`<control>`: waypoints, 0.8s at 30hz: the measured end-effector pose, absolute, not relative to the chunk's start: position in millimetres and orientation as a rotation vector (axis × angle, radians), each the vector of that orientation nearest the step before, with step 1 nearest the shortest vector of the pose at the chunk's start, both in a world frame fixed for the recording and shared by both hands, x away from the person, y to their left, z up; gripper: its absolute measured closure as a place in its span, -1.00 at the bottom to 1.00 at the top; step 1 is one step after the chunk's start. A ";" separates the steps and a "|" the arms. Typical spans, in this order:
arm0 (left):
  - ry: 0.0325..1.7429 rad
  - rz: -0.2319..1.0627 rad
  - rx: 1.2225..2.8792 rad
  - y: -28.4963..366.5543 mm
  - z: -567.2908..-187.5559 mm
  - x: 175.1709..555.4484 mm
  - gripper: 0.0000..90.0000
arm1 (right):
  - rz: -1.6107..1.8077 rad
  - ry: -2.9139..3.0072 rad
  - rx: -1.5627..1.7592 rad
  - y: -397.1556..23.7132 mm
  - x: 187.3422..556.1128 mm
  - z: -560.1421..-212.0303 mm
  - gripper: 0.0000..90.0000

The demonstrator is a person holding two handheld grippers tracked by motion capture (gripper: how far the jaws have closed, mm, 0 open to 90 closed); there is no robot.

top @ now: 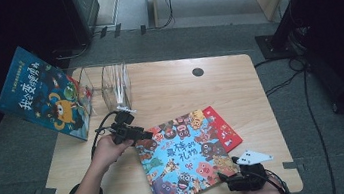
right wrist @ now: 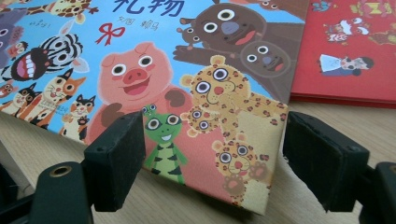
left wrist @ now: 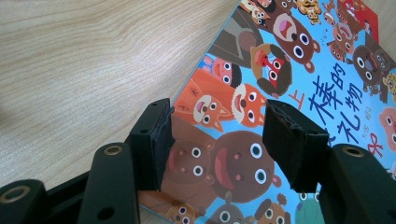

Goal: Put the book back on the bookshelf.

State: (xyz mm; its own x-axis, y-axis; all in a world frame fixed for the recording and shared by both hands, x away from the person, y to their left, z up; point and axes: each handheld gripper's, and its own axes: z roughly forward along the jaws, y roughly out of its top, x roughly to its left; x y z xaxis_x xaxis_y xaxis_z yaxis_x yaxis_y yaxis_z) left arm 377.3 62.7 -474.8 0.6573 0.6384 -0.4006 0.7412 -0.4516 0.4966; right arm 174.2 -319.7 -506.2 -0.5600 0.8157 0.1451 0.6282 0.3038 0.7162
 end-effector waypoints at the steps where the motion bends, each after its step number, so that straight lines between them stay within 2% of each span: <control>1: 1.064 -0.202 2.219 62.9 -474.8 377.3 -0.04 | 1.112 2.329 1.322 -319.7 174.5 -506.7 -0.54; 17: 1.069 -0.193 2.217 65.5 -474.7 376.6 -0.04 | 1.053 2.424 1.318 -322.9 173.1 -508.1 -0.58; 24: 1.070 -0.195 2.225 65.1 -474.3 375.1 -0.05 | 1.048 2.370 1.324 -323.7 178.3 -506.7 -0.48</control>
State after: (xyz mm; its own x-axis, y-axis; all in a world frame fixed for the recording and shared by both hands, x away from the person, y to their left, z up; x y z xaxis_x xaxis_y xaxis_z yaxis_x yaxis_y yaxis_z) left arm 375.1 65.1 -474.3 0.6554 0.6451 -0.3929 0.7421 -0.4532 0.4939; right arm 178.3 -323.7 -506.7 -0.5648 0.8139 0.1363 0.6483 0.3354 0.6836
